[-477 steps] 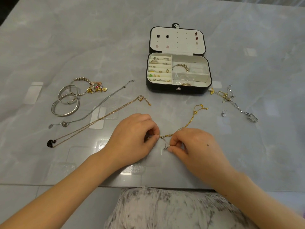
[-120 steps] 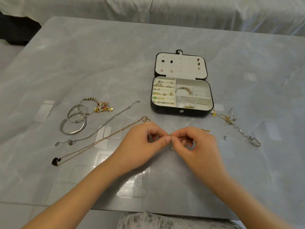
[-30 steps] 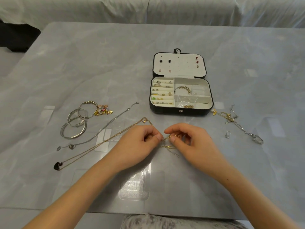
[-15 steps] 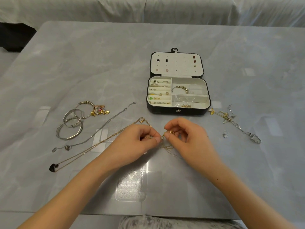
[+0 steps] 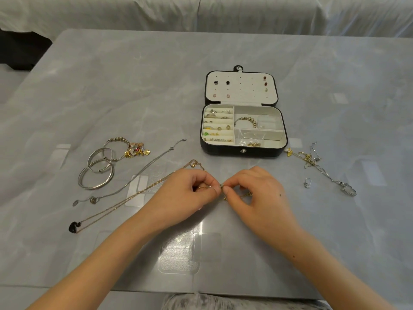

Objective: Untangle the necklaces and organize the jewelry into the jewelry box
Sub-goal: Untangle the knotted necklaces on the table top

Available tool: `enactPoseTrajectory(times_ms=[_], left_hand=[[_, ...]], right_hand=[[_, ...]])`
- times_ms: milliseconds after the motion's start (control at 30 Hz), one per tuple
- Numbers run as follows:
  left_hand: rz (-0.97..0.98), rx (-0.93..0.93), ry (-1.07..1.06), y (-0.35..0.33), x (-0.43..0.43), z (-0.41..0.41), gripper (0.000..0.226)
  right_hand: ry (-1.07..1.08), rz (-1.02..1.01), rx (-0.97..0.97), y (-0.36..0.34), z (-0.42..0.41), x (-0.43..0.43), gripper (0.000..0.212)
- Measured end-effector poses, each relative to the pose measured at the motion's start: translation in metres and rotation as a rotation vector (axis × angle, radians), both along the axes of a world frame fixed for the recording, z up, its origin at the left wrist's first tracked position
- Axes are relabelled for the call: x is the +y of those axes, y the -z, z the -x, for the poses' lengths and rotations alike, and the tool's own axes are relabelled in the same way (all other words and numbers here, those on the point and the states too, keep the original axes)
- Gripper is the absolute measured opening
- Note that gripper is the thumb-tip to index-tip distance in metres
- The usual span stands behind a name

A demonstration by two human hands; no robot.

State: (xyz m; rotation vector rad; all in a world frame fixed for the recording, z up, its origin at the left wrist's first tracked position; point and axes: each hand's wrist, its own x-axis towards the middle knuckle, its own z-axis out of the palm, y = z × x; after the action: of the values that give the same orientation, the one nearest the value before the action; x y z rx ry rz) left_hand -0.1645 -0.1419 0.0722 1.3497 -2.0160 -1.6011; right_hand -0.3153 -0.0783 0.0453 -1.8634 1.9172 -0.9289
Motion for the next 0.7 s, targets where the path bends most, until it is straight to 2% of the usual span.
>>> enactPoseTrajectory(times_ms=[400,467,600,700], left_hand=[[0.406,-0.202,-0.011,0.0076,0.0018,0.0012,0.009],[0.354,-0.169,-0.017,0.0087,-0.0002,0.0021,0.009],[0.112,0.047,-0.072,0.0081,-0.0045,0.0053,0.01],[0.079,0.117,-0.091,0.0096,-0.0069,0.0061,0.012]], right_hand=[[0.024,0.0,-0.099,0.0002,0.0007,0.0023,0.021],[0.016,0.014,-0.116,0.0014,0.0015,0.0017,0.02],[0.017,0.061,-0.137,0.0036,0.0042,-0.0017,0.017],[-0.008,0.084,-0.091,0.0049,0.0073,-0.0045,0.017]])
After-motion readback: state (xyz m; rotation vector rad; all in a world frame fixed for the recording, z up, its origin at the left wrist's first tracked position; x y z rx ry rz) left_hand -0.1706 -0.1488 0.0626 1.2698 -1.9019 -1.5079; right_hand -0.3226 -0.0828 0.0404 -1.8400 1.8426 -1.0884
